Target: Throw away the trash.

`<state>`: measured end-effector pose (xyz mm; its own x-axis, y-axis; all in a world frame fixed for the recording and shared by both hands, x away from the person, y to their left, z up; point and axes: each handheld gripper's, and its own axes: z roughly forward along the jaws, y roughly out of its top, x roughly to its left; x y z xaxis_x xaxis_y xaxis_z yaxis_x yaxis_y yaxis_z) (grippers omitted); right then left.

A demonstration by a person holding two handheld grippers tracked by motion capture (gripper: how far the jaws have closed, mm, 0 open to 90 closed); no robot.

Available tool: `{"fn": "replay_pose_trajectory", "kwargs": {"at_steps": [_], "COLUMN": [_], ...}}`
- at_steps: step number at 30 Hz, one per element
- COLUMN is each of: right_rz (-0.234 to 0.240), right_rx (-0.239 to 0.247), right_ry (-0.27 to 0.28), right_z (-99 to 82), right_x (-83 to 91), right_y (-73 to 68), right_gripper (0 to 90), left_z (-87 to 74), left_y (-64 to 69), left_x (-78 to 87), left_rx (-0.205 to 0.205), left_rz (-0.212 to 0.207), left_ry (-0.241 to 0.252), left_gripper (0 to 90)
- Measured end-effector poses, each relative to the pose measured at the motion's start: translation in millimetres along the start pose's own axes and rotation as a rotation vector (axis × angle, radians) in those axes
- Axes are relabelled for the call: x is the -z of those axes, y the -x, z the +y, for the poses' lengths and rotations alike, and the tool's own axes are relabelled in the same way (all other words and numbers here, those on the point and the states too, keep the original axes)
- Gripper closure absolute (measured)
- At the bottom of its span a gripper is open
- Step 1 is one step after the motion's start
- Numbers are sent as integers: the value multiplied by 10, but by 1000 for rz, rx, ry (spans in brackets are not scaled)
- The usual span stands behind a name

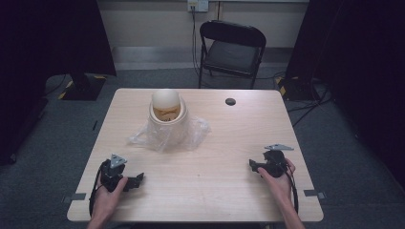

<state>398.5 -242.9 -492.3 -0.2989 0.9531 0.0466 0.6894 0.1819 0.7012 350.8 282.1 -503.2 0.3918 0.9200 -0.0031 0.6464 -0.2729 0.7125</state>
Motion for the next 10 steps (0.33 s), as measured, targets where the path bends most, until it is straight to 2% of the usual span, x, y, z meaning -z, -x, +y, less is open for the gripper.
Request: {"fn": "replay_pose_trajectory", "kwargs": {"at_steps": [1,3,6,10], "right_rz": [0,-38,-43,-44], "right_rx": [0,41,42,39], "right_ry": [0,13,50,58], "right_z": [0,-32,-76,-86], "right_x": [0,-17,-25,-27], "right_y": [0,-40,-47,-49], "right_gripper": [202,189,182,181], "left_z": [0,0,0,0], "left_y": [0,-1,0,-2], "left_x": [0,1,0,1], "left_rx": [0,-2,-1,-3], "left_rz": [0,1,0,0], "left_ry": [0,-2,0,-2], "left_gripper": [0,0,0,0]}}
